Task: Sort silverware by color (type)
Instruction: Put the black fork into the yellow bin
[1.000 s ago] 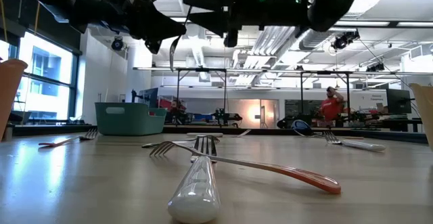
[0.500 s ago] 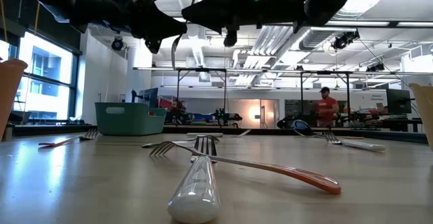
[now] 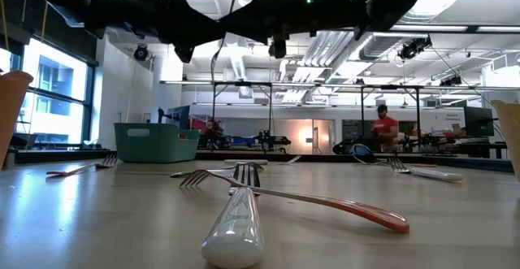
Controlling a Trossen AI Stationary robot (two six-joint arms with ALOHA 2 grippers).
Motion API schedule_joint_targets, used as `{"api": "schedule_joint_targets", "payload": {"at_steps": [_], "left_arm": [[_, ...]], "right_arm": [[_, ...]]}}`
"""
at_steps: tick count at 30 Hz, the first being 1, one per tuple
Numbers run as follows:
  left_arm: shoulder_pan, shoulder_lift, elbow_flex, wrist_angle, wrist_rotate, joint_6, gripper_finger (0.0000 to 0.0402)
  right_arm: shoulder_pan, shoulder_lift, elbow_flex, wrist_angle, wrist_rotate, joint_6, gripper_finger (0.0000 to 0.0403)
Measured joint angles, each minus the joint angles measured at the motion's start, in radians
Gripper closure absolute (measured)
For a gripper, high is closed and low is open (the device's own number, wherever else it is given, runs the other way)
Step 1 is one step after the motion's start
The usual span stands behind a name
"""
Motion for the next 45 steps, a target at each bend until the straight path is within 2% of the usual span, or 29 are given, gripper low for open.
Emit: {"api": "schedule_joint_targets", "payload": {"at_steps": [4,8,11,14,20,23,27,31,38,45], "left_arm": [[0.000,0.000,0.000,-0.001,0.000,0.034,0.0334],[0.001,0.000,0.000,-0.003,-0.002,0.053,0.0338],[0.001,0.000,-0.003,0.001,-0.027,0.081,0.0349],[0.006,0.000,-0.039,0.060,-0.099,0.090,0.0360],[0.080,0.000,-0.147,0.291,-0.124,0.021,0.0381],[0.128,0.000,-0.186,0.380,-0.122,-0.017,0.0393],[0.174,0.000,-0.196,0.398,-0.097,-0.042,0.0400],[0.191,0.000,-0.196,0.392,-0.046,-0.045,0.0401],[0.191,0.000,-0.196,0.387,-0.045,-0.040,0.0401],[0.191,0.000,-0.196,0.387,-0.045,-0.035,0.0401]], "right_arm": [[0.000,-0.023,0.000,-0.047,0.000,0.013,0.0402],[0.000,-0.100,-0.001,-0.164,0.000,0.024,0.0402],[0.001,-0.193,-0.001,-0.308,-0.008,0.071,0.0402],[0.009,-0.295,-0.001,-0.506,-0.013,0.151,0.0402],[0.065,-0.460,-0.001,-0.957,-0.040,0.494,0.0403],[0.128,-0.515,-0.001,-1.114,-0.066,0.690,0.0403],[0.231,-0.577,-0.001,-1.261,-0.125,0.905,0.0403],[0.360,-0.596,-0.001,-1.393,-0.140,1.096,0.0403],[0.526,-0.546,-0.086,-1.418,-0.177,1.390,0.0403],[0.622,-0.510,-0.166,-1.416,-0.175,1.494,0.0403]]}}
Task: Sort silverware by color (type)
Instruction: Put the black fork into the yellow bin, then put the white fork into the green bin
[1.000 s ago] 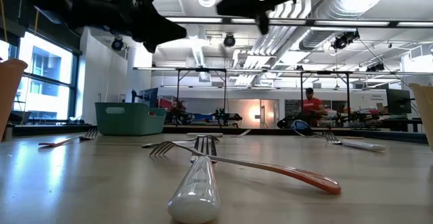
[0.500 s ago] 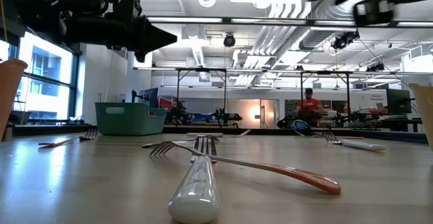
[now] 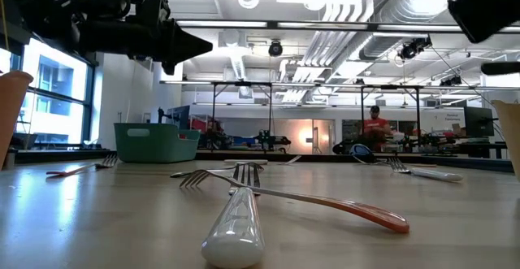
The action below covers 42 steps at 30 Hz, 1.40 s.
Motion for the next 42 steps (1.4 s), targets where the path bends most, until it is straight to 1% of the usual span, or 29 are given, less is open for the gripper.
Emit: {"api": "schedule_joint_targets", "payload": {"at_steps": [8,14,17,20,24,26,29,33,35,39,42], "left_arm": [[0.021,0.000,0.000,0.002,-0.005,-0.008,0.0401],[0.040,0.000,-0.001,-0.003,-0.006,-0.026,0.0401],[0.040,0.000,-0.001,-0.013,-0.006,-0.013,0.0401],[0.040,0.000,-0.001,-0.033,-0.006,-0.001,0.0401],[0.040,0.000,-0.001,-0.060,-0.006,0.000,0.0401],[0.040,0.000,-0.001,-0.063,-0.006,0.000,0.0401],[0.040,0.000,-0.001,-0.064,-0.006,0.000,0.0401],[0.039,0.000,-0.001,-0.074,-0.006,0.018,0.0401],[0.039,0.000,-0.001,-0.103,-0.007,0.042,0.0401],[0.040,0.000,-0.001,-0.135,-0.008,0.048,0.0401],[0.040,0.000,-0.001,-0.142,-0.008,0.053,0.0401]], "right_arm": [[0.077,0.008,-0.097,0.092,-0.001,0.073,0.0403],[0.098,0.008,-0.127,0.079,-0.007,0.087,0.0398],[0.098,0.008,-0.127,0.077,-0.061,0.084,0.0376],[0.098,0.007,-0.127,0.064,-0.116,0.083,0.0340],[0.088,-0.010,-0.118,0.043,-0.133,0.043,0.0297],[0.077,-0.022,-0.098,0.008,-0.133,0.024,0.0287],[0.048,-0.043,-0.045,-0.077,-0.130,-0.034,0.0292],[-0.016,-0.055,0.052,-0.277,-0.078,-0.109,0.0320],[-0.053,-0.056,0.102,-0.361,-0.032,-0.155,0.0334],[-0.135,-0.056,0.146,-0.392,0.096,-0.222,0.0346],[-0.206,-0.055,0.134,-0.355,0.159,-0.247,0.0335]]}}
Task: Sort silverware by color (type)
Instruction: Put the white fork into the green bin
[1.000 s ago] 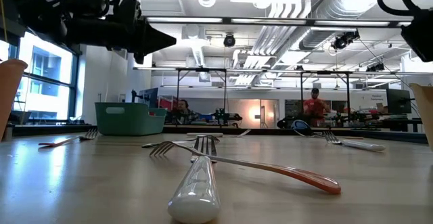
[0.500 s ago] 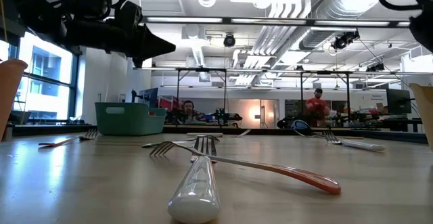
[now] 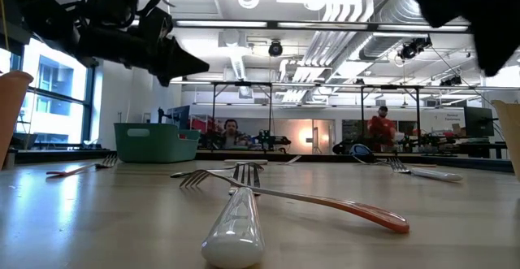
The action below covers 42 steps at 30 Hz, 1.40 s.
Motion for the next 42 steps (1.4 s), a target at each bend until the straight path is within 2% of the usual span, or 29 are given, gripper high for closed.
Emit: {"api": "schedule_joint_targets", "payload": {"at_steps": [7,11,19,25,31,42], "left_arm": [[0.000,0.000,0.000,-0.037,0.000,0.001,0.0401],[0.000,0.000,0.000,-0.048,0.000,0.001,0.0401],[-0.002,0.000,0.000,-0.076,0.000,0.000,0.0401],[-0.002,0.000,0.000,-0.080,0.000,0.000,0.0401],[-0.002,0.000,0.000,-0.087,0.001,0.000,0.0401],[-0.002,-0.029,0.000,-0.087,0.002,0.000,0.0401]], "right_arm": [[-0.141,0.024,-0.087,0.074,0.038,0.001,0.0262],[-0.231,0.067,-0.125,0.101,-0.002,-0.008,0.0227],[-0.394,0.199,-0.180,0.250,0.000,-0.109,0.0218],[-0.480,0.326,-0.184,0.342,0.015,-0.206,0.0241],[-0.506,0.409,-0.179,0.381,0.002,-0.238,0.0286],[-0.490,0.407,-0.155,0.409,-0.004,-0.353,0.0397]]}}
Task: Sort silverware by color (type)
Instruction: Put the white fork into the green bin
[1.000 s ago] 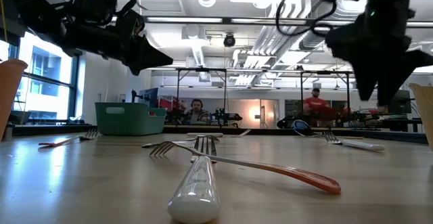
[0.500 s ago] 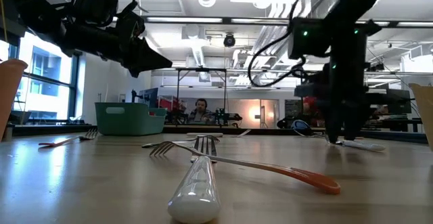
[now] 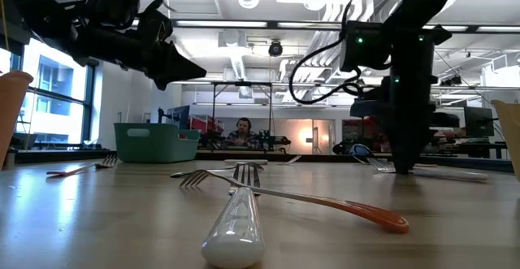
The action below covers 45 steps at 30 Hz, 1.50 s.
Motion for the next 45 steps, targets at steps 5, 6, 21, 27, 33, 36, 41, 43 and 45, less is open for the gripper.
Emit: {"api": "schedule_joint_targets", "payload": {"at_steps": [5,6,21,27,33,36,41,43,45], "left_arm": [[0.000,-0.037,0.000,-0.018,0.000,-0.001,0.0401],[0.000,-0.046,0.000,-0.024,0.000,-0.001,0.0401],[0.076,-0.330,-0.115,-0.068,0.001,-0.037,0.0401],[0.118,-0.409,-0.140,-0.068,0.148,-0.071,0.0401],[0.109,-0.409,-0.140,-0.066,0.308,-0.094,0.0398],[0.073,-0.400,-0.140,-0.057,0.279,-0.100,0.0384],[-0.041,-0.329,-0.140,0.032,0.152,-0.125,0.0333],[-0.086,-0.280,-0.131,0.075,0.102,-0.139,0.0307],[-0.128,-0.224,-0.114,0.128,0.054,-0.142,0.0282]], "right_arm": [[0.002,0.003,0.060,0.049,-0.015,-0.089,0.0399],[0.003,0.002,0.069,0.051,-0.015,-0.109,0.0400],[0.000,0.002,0.211,0.386,-0.020,-0.381,0.0402],[-0.002,0.001,0.212,0.691,-0.019,-0.589,0.0403],[-0.021,0.001,0.212,0.976,-0.104,-0.770,0.0403],[-0.030,0.001,0.211,1.075,-0.161,-0.832,0.0403],[-0.036,0.001,0.211,1.151,-0.192,-0.913,0.0403],[-0.036,0.001,0.211,1.168,-0.196,-0.934,0.0403],[-0.036,0.001,0.211,1.185,-0.201,-0.943,0.0403]]}}
